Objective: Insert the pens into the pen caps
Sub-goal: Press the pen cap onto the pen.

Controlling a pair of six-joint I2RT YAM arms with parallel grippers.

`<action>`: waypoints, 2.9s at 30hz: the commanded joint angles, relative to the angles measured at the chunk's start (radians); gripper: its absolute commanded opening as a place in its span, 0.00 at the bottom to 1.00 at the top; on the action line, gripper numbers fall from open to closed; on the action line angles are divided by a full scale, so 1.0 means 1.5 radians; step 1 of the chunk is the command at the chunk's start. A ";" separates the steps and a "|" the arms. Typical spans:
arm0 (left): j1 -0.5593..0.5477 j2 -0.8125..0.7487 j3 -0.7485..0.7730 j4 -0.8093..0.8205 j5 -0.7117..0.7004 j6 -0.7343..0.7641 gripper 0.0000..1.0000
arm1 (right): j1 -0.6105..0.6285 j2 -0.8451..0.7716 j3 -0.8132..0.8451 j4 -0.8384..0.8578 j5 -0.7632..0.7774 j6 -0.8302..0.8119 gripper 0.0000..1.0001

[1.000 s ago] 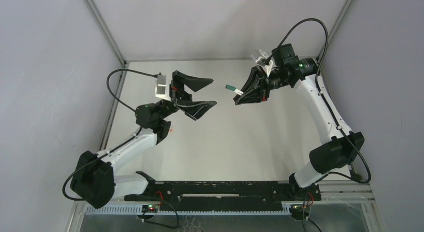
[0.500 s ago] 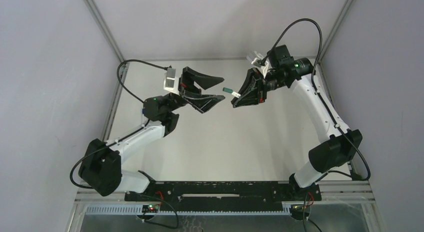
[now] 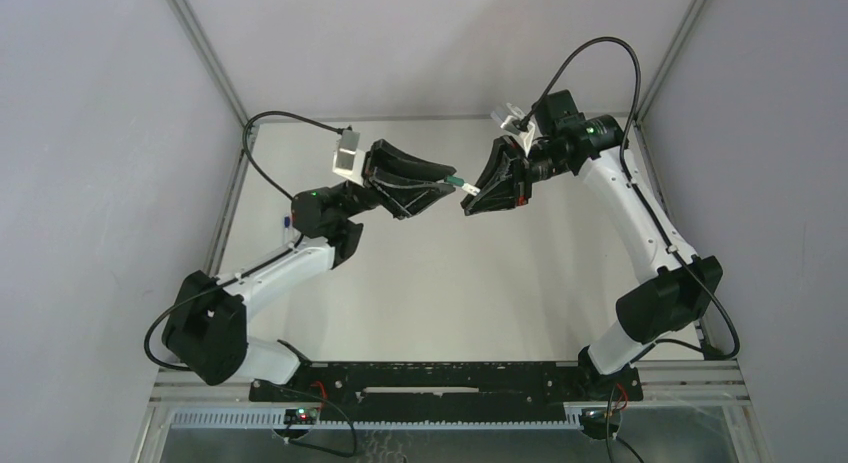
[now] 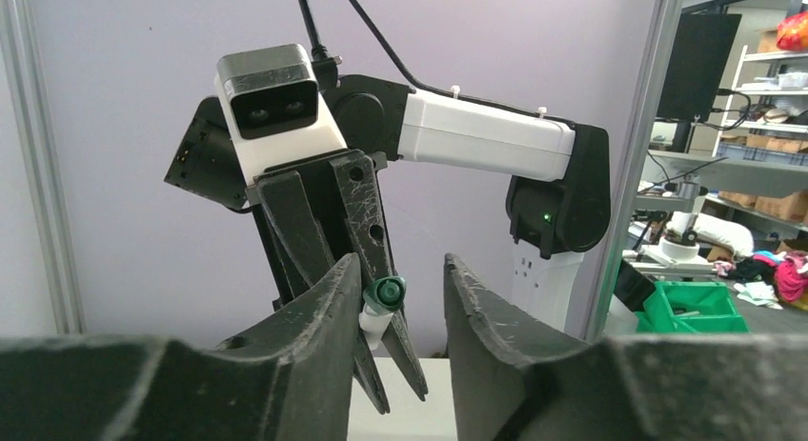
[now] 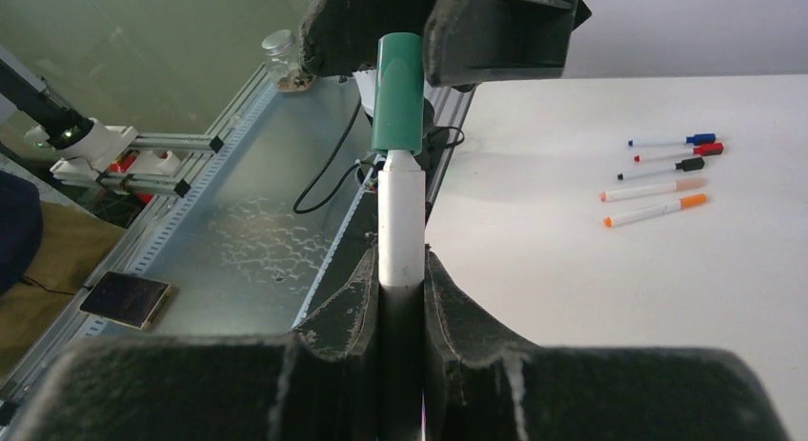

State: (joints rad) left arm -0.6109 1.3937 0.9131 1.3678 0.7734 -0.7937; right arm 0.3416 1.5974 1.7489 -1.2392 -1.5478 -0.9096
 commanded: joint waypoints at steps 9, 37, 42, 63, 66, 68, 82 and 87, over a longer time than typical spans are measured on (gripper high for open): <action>-0.006 0.013 0.042 0.020 0.018 -0.051 0.03 | 0.002 0.006 0.020 -0.001 -0.037 0.020 0.00; -0.055 -0.084 -0.021 -0.343 -0.221 0.094 0.00 | 0.017 -0.013 -0.041 0.368 0.112 0.469 0.00; -0.056 -0.081 -0.029 -0.321 -0.237 0.051 0.00 | 0.013 -0.008 -0.044 0.398 0.100 0.504 0.00; -0.059 -0.054 -0.038 -0.243 -0.285 -0.094 0.00 | 0.024 -0.012 -0.060 0.449 0.107 0.548 0.00; -0.060 -0.052 -0.036 -0.244 -0.291 -0.099 0.00 | 0.025 -0.012 -0.061 0.454 0.112 0.553 0.00; -0.060 -0.051 -0.037 -0.245 -0.294 -0.101 0.00 | 0.025 -0.011 -0.061 0.458 0.113 0.558 0.00; -0.065 -0.045 -0.024 -0.293 -0.322 -0.071 0.02 | 0.023 -0.007 -0.074 0.545 0.136 0.679 0.00; -0.065 -0.044 -0.021 -0.311 -0.339 -0.079 0.06 | 0.022 0.001 -0.069 0.557 0.158 0.700 0.00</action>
State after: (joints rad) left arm -0.6544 1.3071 0.8787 0.9752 0.1871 -0.9092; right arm 0.3431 1.5970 1.6352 -0.4831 -1.3746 0.0776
